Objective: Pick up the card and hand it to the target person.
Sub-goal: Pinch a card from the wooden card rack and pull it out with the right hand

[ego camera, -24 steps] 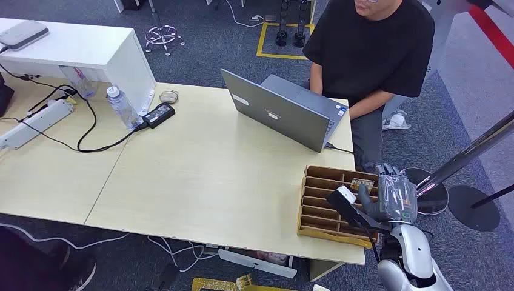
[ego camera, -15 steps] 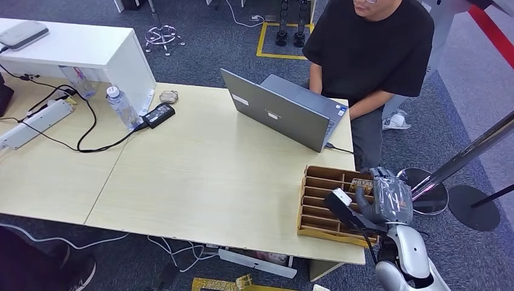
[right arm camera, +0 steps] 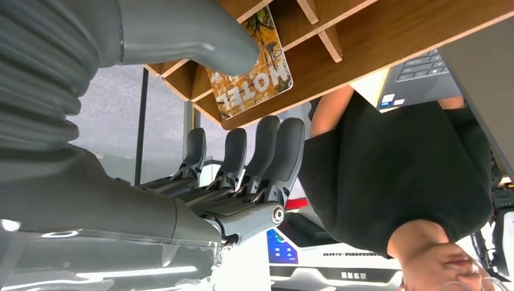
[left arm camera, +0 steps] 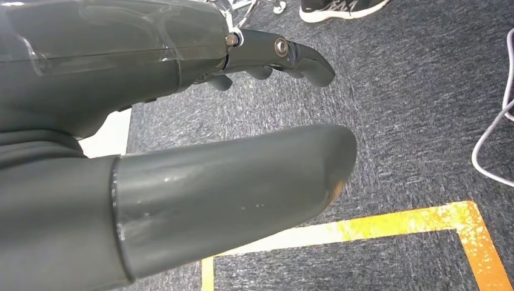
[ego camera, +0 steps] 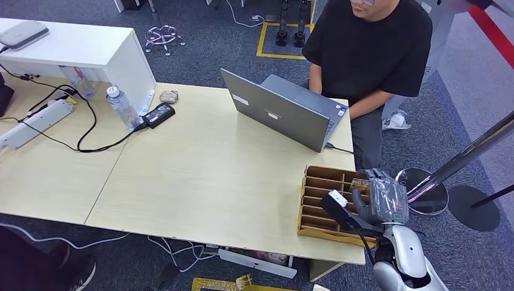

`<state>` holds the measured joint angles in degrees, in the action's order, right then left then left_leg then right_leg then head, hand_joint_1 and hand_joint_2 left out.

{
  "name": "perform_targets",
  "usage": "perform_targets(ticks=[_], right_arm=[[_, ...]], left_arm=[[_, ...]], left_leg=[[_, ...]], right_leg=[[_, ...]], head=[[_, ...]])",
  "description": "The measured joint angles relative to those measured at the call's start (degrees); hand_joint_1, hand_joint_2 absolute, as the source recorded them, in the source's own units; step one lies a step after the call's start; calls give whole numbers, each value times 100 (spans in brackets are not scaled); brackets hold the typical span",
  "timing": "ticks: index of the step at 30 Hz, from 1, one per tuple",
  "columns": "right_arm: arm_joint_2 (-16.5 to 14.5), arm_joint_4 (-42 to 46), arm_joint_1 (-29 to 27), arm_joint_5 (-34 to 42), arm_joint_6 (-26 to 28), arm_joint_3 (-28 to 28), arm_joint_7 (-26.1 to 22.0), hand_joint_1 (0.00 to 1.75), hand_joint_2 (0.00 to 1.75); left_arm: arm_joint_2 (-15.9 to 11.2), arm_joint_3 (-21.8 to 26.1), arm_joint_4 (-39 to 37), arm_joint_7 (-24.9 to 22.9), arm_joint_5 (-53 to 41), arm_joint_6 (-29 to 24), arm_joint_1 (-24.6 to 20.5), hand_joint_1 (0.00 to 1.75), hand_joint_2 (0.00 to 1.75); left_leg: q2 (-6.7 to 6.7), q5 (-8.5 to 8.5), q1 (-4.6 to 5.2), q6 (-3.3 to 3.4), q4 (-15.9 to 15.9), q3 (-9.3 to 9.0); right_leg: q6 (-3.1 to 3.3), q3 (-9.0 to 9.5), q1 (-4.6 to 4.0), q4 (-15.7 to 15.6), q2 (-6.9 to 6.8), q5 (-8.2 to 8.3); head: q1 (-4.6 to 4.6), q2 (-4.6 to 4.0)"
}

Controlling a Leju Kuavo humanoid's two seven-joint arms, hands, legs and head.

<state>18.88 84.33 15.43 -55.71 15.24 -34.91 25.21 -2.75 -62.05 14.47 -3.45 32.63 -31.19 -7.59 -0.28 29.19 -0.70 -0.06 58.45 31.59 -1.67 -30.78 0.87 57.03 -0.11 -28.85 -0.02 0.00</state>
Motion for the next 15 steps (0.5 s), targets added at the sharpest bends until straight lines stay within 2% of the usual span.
perform_targets(ticks=[15], right_arm=[[21,-48,61,31,-68,-73,51,86,175]], left_arm=[[0,13,-1,-13,44,-17,0,0,0]], left_leg=[[0,0,0,0,0,0]], right_leg=[[0,0,0,0,0,0]], head=[[1,0]])
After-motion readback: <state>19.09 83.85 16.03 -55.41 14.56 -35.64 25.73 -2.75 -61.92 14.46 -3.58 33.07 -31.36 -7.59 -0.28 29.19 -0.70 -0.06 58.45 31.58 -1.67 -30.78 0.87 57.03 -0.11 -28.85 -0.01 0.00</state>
